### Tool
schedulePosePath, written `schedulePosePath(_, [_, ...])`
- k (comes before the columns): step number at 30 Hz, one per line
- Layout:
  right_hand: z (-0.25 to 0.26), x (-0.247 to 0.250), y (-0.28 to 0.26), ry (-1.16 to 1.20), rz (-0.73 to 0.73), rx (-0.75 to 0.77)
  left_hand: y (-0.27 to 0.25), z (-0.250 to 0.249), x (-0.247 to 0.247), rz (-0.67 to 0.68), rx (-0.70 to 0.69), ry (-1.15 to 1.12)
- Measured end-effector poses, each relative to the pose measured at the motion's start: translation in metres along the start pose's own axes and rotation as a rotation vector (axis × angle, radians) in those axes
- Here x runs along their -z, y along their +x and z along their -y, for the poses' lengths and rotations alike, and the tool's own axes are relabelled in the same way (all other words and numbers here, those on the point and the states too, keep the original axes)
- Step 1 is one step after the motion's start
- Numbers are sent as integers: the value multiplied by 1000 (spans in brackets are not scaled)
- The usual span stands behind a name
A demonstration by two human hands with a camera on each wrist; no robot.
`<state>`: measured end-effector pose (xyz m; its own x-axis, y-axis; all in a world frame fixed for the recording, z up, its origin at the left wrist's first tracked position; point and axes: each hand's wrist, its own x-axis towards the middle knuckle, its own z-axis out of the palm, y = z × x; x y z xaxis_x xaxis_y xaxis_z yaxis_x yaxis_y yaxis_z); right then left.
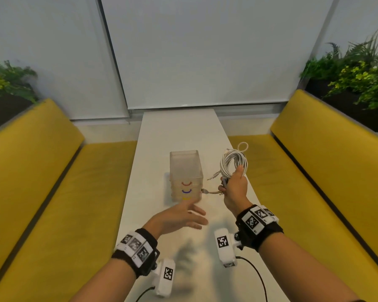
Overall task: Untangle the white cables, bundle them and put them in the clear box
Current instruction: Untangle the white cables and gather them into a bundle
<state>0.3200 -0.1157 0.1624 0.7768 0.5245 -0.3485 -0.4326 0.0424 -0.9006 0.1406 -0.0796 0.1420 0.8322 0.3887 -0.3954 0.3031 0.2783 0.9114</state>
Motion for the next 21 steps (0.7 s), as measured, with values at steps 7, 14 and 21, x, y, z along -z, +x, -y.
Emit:
schedulePosePath(7, [-2,-13,-11,-54,83,-12,20,-27,-22,27,-54,-48])
schedulePosePath(14, [-8,-17,-26,-102,121,-18,23,-48,-35,-343,-213,-35])
schedulePosePath(21, [-20,-27,-52,-184,230,-3,28,-63,-42,-541,-239,-142])
